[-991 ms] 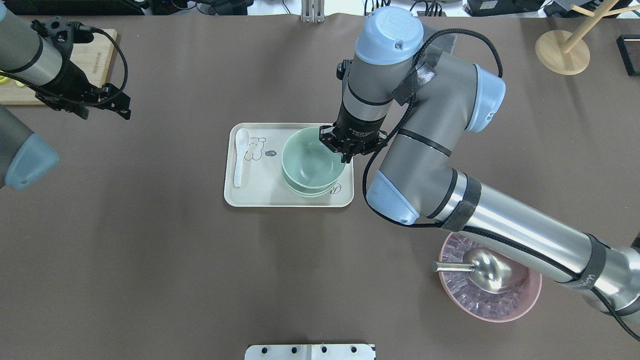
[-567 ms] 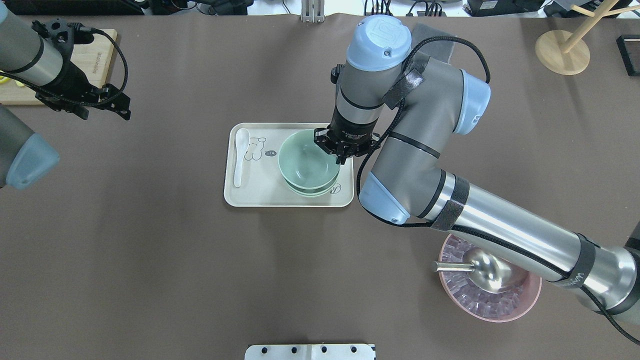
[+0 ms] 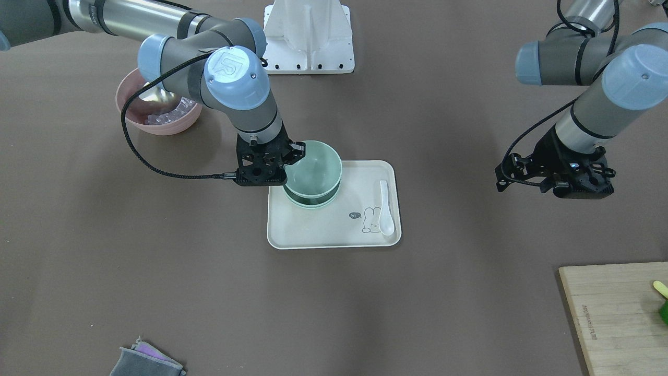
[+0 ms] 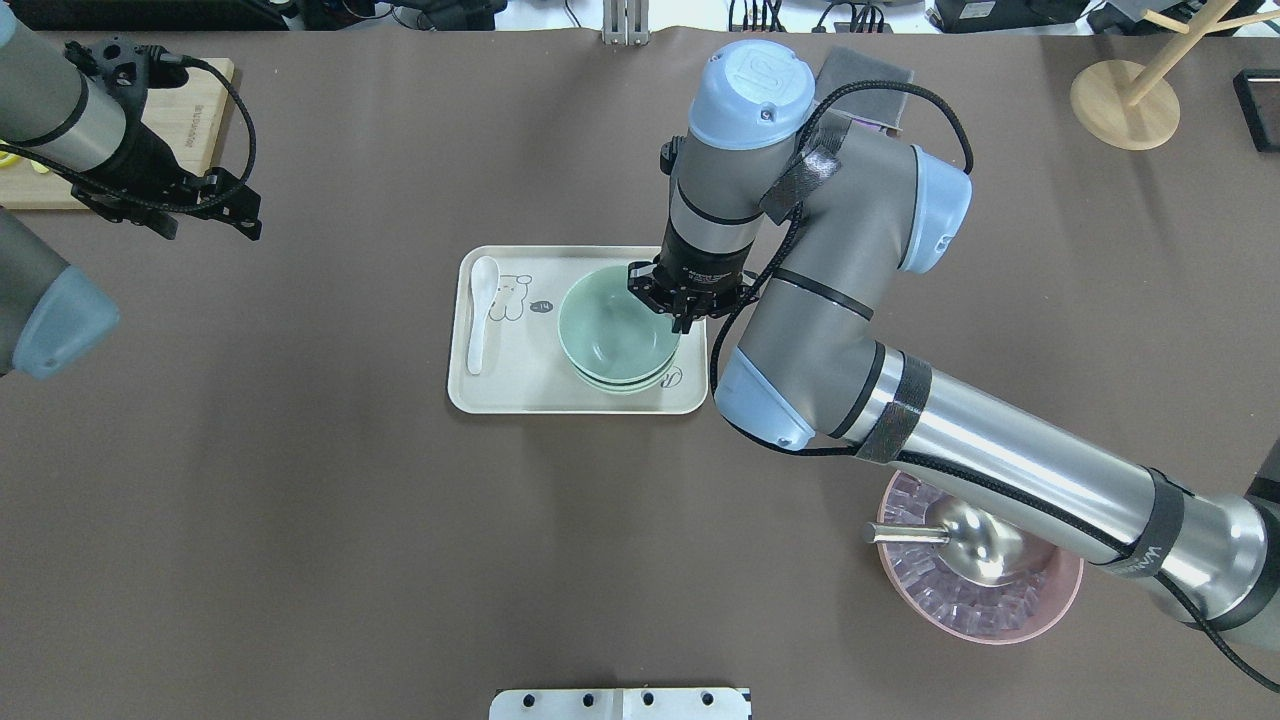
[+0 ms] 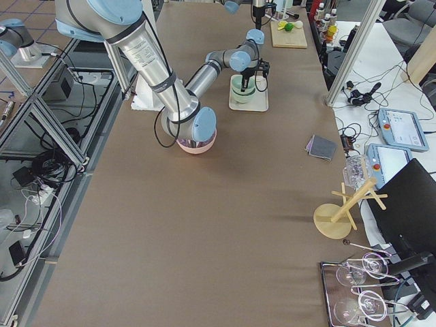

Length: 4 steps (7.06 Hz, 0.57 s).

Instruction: Stack green bowls together

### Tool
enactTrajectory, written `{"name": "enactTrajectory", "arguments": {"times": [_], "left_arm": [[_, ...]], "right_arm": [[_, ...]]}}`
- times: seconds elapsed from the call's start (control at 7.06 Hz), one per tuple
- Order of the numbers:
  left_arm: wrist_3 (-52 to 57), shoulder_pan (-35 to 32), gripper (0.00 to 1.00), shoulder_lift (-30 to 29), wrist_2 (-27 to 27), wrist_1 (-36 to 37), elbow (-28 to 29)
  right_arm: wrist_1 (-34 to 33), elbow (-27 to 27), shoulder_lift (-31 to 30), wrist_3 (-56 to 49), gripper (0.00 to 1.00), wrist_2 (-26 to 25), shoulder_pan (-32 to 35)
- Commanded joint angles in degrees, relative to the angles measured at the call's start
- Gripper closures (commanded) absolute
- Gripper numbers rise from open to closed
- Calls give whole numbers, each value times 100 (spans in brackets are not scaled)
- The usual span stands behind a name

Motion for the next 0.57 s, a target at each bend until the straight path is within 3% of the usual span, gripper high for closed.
{"name": "enactTrajectory", "arguments": {"times": [0.0,0.42], "left_arm": [[-7,6,3,0,0,0,12],[-15,6,3,-9,0,0,47]], "right_arm": [[4,-24,-8,0,100,0,0],[4,-77,18,0,100,-26,0]]}}
